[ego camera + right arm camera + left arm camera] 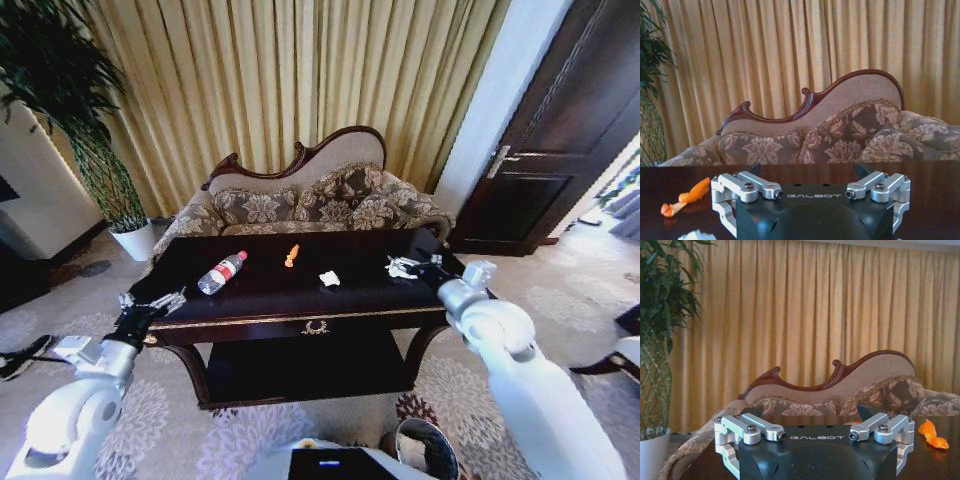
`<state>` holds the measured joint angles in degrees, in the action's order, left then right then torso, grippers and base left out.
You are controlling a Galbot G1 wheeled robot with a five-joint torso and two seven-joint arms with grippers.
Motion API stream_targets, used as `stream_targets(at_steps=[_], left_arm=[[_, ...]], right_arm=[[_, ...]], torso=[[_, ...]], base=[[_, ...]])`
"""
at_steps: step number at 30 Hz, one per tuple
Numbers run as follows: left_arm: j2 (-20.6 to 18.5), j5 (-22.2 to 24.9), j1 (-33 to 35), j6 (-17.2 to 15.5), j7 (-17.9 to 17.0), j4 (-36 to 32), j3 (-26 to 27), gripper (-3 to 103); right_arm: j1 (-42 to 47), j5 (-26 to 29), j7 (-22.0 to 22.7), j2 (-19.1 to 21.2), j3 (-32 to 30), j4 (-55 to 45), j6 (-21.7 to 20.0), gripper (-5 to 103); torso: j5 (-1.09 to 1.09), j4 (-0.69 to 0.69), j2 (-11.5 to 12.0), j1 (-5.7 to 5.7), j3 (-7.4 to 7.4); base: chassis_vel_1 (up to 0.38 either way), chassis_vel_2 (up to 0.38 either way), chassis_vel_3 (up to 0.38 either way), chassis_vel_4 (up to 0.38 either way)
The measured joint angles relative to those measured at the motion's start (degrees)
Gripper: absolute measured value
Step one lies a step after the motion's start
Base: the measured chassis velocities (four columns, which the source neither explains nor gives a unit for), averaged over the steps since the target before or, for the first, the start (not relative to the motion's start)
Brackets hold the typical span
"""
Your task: Move to the front of the table and place the trash on the table into the trash bin.
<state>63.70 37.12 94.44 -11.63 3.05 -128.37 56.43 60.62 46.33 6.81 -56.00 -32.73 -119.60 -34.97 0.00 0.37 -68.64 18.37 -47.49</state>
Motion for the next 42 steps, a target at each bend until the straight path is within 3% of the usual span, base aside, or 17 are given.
stream_targets(at_steps=[5,19,25,42], left_arm=[[0.7,-0.2,0.2,-0.1,-0.1,0.1,0.1,100],[1.3,0.0,0.1,-1.1,-0.1,-0.3,-0.5,100],[0.6,1.0,0.1,-3.8,-1.4,-0.9,0.7,100],[0.2,1.2,-0.3,-3.9,-1.3,-1.6,0.1,100]], right_arm=[[-3.8,-1.0,0.0,-0.9,1.8,4.7,-0.5,100],[-3.4,-8.0,0.0,-2.0,5.3,13.2,-0.8,100],[-3.6,-9.3,0.0,-2.4,6.1,15.0,-0.2,100],[-4.0,-12.3,0.0,-2.5,6.7,17.1,1.0,100]], torso=[[0.01,0.00,0.0,0.00,0.00],[0.00,0.01,0.0,0.00,0.00],[0.00,0.00,0.0,0.00,0.00],[0.00,0.01,0.0,0.00,0.00]], base=[[0.000,0.000,0.000,0.000],[0.000,0.000,0.000,0.000],[0.000,0.000,0.000,0.000],[0.000,0.000,0.000,0.000]])
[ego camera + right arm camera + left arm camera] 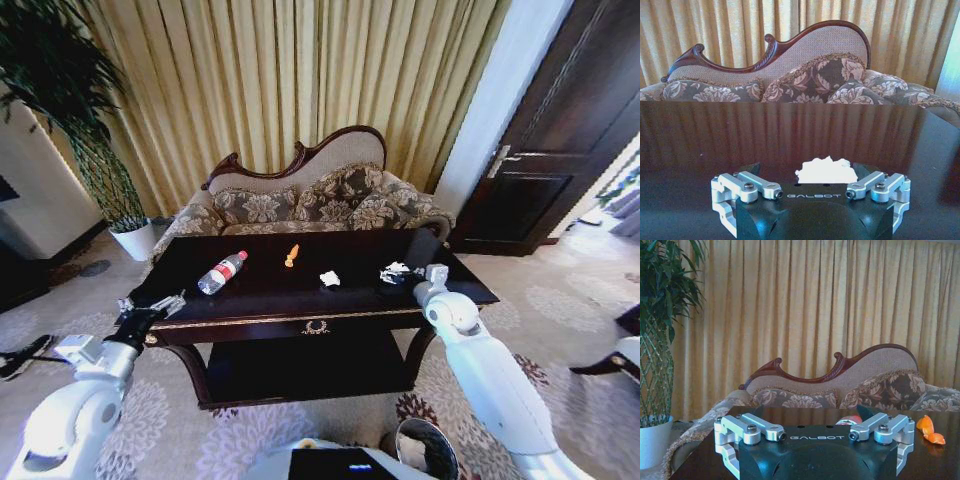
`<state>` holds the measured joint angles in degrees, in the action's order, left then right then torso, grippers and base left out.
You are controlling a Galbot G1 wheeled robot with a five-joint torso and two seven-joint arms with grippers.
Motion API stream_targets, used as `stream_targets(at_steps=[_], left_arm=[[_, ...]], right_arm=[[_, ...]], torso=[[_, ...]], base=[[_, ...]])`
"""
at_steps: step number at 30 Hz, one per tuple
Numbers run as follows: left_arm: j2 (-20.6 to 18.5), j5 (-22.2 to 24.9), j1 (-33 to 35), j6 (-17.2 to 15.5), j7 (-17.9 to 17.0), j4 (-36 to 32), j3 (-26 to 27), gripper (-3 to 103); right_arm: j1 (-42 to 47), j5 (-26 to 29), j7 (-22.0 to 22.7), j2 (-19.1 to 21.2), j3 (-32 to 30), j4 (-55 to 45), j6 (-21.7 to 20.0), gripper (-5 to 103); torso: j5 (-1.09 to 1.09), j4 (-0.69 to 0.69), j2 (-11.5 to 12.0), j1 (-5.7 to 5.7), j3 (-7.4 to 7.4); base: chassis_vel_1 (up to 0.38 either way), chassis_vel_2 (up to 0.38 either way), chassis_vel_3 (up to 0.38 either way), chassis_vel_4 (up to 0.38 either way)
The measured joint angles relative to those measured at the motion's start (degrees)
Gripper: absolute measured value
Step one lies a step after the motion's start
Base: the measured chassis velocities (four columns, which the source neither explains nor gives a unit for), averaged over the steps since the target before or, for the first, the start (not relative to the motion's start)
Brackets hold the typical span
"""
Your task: Move to the front of the table and place the trash on the table into the trash bin.
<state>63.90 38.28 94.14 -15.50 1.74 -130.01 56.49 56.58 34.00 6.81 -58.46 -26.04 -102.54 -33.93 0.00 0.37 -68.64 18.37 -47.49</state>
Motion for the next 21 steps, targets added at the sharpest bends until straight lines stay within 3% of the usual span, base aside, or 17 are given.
stream_targets(at_steps=[8,9,10,12,16,21], left_arm=[[0.0,0.0,-0.1,0.3,0.0,-0.2,-0.2,100],[0.0,0.1,-0.1,0.3,0.0,-0.3,-0.2,100],[0.0,0.1,-0.1,0.3,0.0,-0.5,-0.3,100],[0.0,0.1,-0.1,0.4,0.0,-0.6,-0.5,100],[0.0,0.1,-0.2,0.5,0.0,-0.7,-0.7,100],[-0.1,0.1,-0.4,0.6,0.0,-1.0,-1.0,100]], right_arm=[[0.1,-1.0,0.0,-0.1,0.1,0.8,1.0,103],[0.1,-1.0,0.0,-0.1,0.1,0.9,1.3,99],[0.0,-1.1,0.0,-0.2,0.1,1.0,1.8,84],[0.1,-1.2,0.0,-0.2,0.1,1.2,2.1,73],[0.3,-1.3,0.0,-0.2,0.1,1.2,2.4,68],[0.9,-1.3,0.0,-0.2,0.0,1.0,2.4,45]], torso=[[0.00,0.00,0.0,0.00,0.00],[0.00,0.00,0.0,0.00,0.00],[0.00,0.00,0.0,0.00,0.00],[0.00,0.00,0.0,0.00,0.00],[0.00,0.00,0.0,0.00,0.00],[0.00,0.00,0.0,0.00,0.00]], base=[[0.000,0.000,0.000,0.000],[0.000,0.000,0.000,0.000],[0.000,0.000,0.000,0.000],[0.000,0.000,0.000,0.000],[0.000,0.000,0.000,0.000],[0.000,0.000,0.000,0.000]])
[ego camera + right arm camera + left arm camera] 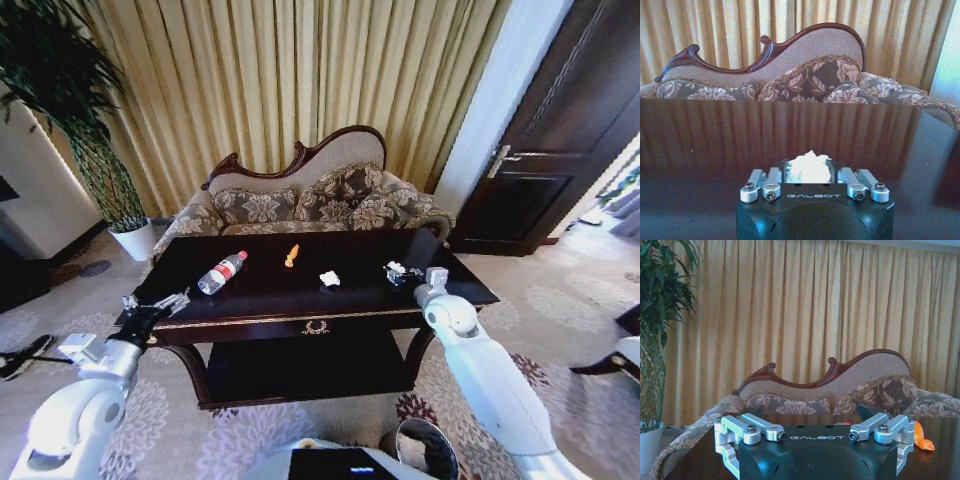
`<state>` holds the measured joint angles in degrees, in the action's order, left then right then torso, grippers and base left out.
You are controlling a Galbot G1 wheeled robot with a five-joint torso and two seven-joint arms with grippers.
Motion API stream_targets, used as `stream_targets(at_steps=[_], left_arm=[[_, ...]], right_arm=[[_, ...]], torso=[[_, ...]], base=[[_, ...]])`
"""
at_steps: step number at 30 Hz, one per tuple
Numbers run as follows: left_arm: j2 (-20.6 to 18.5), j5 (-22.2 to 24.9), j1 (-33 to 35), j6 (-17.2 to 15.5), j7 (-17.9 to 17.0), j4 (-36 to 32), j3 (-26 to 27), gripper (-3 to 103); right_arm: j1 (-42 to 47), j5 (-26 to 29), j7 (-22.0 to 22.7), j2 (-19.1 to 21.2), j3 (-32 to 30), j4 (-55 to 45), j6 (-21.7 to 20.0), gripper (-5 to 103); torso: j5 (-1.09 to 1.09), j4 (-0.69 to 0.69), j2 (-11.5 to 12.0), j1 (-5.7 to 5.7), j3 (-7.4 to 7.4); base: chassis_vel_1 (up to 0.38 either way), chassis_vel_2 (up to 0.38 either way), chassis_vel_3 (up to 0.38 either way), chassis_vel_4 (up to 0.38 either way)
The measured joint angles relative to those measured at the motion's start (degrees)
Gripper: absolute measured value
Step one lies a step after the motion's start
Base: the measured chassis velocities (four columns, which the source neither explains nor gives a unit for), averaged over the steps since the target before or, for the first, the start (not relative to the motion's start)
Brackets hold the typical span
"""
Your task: Move to the front of the table and place the trash on the table into the trash bin.
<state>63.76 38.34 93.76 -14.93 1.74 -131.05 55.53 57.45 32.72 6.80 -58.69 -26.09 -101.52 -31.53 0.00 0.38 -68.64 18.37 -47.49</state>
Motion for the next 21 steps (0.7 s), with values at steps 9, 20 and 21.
stream_targets(at_steps=[9,20,21], left_arm=[[-0.2,0.1,-0.1,0.2,0.1,-0.5,-0.2,100],[-0.2,0.1,0.0,0.7,0.1,-0.8,-0.1,100],[-0.1,0.1,0.0,0.7,0.1,-0.8,0.0,100]], right_arm=[[0.2,-0.4,0.0,-0.1,0.0,0.3,0.5,13],[1.0,1.3,0.0,-0.3,-1.3,-1.4,3.0,1],[1.1,2.8,0.0,-0.3,-1.6,-2.0,4.8,1]], torso=[[0.00,0.00,0.0,0.00,0.00],[0.00,0.00,0.0,0.00,0.00],[0.00,0.00,0.0,0.00,0.00]], base=[[0.000,0.000,0.000,0.000],[0.000,0.000,0.000,0.000],[0.000,0.000,0.000,0.000]])
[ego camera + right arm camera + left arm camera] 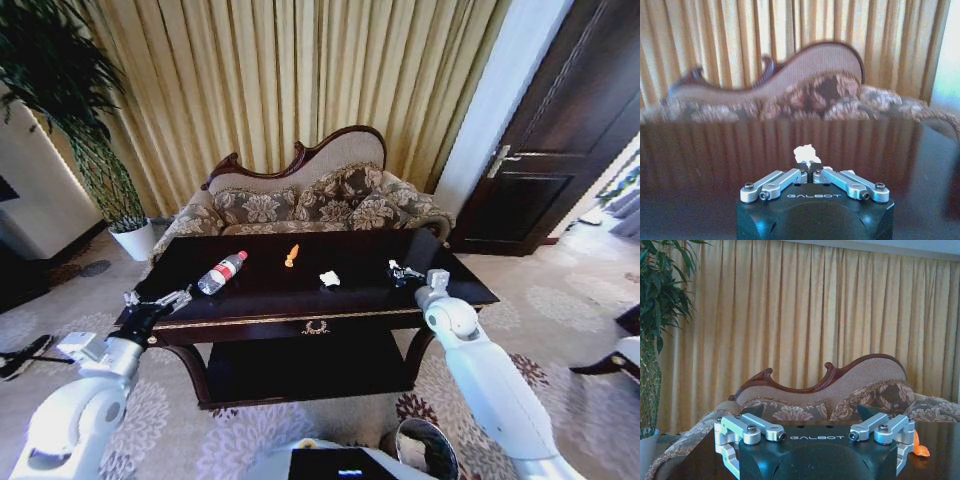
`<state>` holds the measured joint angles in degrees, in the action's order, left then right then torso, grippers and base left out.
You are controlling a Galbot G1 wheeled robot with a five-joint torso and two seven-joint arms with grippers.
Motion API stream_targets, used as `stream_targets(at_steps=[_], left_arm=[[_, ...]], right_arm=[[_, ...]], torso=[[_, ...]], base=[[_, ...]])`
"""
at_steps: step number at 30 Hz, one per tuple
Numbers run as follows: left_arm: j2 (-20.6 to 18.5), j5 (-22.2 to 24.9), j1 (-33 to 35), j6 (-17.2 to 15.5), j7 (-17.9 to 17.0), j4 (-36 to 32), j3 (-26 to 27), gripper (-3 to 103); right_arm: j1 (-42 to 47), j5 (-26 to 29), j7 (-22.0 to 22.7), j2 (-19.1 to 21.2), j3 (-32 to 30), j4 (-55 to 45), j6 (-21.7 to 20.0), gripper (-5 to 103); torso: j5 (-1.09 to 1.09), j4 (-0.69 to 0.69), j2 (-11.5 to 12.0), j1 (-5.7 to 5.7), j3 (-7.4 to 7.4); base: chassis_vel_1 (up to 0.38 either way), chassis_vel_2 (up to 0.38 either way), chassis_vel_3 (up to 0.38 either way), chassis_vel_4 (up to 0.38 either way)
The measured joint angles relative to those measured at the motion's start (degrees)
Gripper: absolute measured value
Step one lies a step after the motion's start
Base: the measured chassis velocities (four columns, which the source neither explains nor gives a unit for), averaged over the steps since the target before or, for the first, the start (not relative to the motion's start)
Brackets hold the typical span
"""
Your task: Move to the front of the table and place the trash on the table into the trash bin.
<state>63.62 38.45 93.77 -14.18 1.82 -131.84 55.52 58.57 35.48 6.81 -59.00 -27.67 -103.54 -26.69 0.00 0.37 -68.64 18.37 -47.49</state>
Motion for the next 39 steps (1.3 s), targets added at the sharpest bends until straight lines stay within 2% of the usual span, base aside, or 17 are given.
stream_targets(at_steps=[2,7,9,14,31,39], left_arm=[[0.0,0.0,0.1,0.1,0.0,-0.1,0.0,100],[0.2,0.0,0.1,0.1,0.0,-0.2,0.0,100],[0.2,0.1,0.1,0.2,0.0,-0.5,0.2,100],[0.4,0.8,0.1,0.2,0.0,-0.5,0.6,100],[0.1,1.3,-0.1,0.3,0.2,-0.3,1.2,100],[0.2,1.3,-0.1,0.4,0.2,-0.4,1.2,100]], right_arm=[[0.2,2.3,0.0,0.0,-0.8,-1.6,2.6,1],[0.3,4.8,0.0,0.1,-2.6,-4.7,5.8,1],[1.2,6.4,0.0,0.3,-4.1,-7.1,8.6,1],[4.6,6.8,0.0,-0.2,-4.9,-9.3,12.4,1],[7.3,5.2,0.0,-0.6,-4.6,-12.0,12.7,1],[8.1,4.6,0.0,-0.7,-4.6,-12.2,12.6,1]], torso=[[0.00,0.00,0.0,0.00,0.00],[0.00,0.00,0.0,0.00,0.00],[0.01,-0.01,0.0,0.00,0.00],[0.00,0.01,0.0,0.00,0.00],[0.00,0.00,0.0,0.01,0.00],[0.00,0.00,0.0,0.01,-0.01]], base=[[0.000,0.000,0.000,0.000],[0.000,0.000,0.000,0.000],[0.000,0.000,0.000,0.000],[0.000,0.000,0.000,0.000],[0.010,-0.012,-0.009,0.009],[0.150,-0.133,-0.159,0.156]])
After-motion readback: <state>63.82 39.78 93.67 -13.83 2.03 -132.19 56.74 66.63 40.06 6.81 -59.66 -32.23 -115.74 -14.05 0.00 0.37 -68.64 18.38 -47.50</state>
